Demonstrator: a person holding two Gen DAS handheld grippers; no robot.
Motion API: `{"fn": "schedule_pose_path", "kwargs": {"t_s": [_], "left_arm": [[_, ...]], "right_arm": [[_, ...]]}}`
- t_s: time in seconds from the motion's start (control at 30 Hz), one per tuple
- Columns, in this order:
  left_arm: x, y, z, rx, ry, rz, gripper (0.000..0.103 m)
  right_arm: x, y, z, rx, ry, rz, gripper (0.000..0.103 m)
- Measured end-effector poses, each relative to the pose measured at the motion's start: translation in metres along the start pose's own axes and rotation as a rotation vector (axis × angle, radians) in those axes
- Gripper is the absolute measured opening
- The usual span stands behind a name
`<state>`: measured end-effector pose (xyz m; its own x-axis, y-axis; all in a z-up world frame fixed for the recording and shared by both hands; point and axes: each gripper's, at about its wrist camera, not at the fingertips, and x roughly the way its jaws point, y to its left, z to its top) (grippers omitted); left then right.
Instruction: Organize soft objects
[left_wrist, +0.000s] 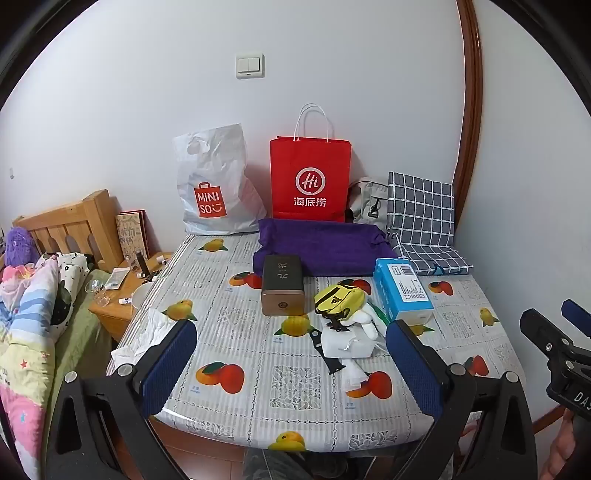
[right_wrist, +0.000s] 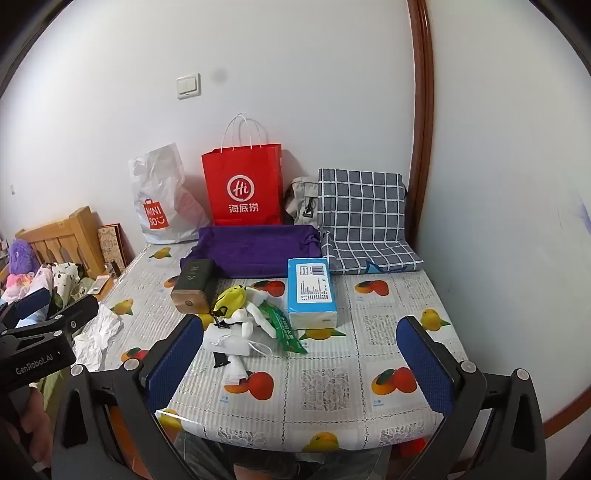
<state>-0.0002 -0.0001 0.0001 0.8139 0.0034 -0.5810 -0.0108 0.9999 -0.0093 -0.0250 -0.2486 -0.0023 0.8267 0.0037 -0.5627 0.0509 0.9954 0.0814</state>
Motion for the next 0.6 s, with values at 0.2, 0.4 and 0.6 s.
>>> {"fn": "schedule_pose_path", "kwargs": {"t_s": [0.2, 0.4, 0.6], "left_arm": [[-0.0001, -0.0001, 0.0001, -0.003, 0.005, -0.003, 0.103], [0.0005, 0.0000, 0.0000, -0.002, 0.007, -0.005, 0.103], [0.0002, 0.0001, 0.0000, -0.002, 0.007, -0.002, 0.103]], "right_arm": [[-0.0008, 0.0005, -0.0007, -0.004, -0.004, 0.002, 0.103], [-0.0011, 0.0009, -0.0020, -0.005, -0.006, 0.004, 0.103], [-0.0012, 0.0019, -0.0026, -0.008, -0.007, 0.005, 0.103]]}}
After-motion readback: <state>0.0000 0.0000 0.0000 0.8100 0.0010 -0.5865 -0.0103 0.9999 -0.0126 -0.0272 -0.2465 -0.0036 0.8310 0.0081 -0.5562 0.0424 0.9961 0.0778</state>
